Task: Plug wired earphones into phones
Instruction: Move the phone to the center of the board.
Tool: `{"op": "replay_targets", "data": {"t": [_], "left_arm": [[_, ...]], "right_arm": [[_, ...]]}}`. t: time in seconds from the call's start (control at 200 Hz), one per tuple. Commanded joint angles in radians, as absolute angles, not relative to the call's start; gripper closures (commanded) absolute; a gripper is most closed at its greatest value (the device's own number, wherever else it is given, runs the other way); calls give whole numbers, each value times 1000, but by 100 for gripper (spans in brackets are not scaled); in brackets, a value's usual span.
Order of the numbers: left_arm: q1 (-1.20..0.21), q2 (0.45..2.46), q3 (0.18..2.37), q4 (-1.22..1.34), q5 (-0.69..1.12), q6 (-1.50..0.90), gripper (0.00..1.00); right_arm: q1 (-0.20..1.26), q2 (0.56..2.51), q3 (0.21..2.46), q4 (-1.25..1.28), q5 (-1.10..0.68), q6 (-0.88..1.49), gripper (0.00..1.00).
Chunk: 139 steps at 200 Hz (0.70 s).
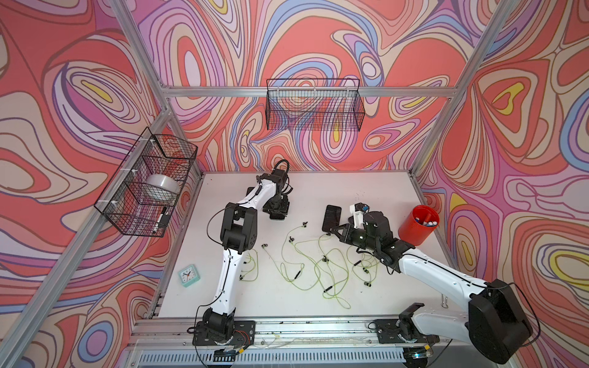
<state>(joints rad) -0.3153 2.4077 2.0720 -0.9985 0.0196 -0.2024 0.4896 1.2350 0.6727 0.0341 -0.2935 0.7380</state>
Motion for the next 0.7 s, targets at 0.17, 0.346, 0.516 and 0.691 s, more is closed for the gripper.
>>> {"op": "replay_targets", "data": {"t": [0.17, 0.346, 0.516, 0.691], "left_arm": [[-318, 2254, 1799, -956, 52, -350, 46], [-318, 2162, 1714, -958, 33, -357, 54], [-318, 2175, 1732, -990, 1, -328, 37], [-317, 2259, 1814, -987, -31, -273, 9]], "right_arm": [[518, 1348, 715, 65, -312, 703, 100], [533, 1401, 742, 62, -333, 684, 100], [548, 1452, 764, 92, -359, 677, 100], [551, 1445, 764, 78, -364, 666, 100]]}}
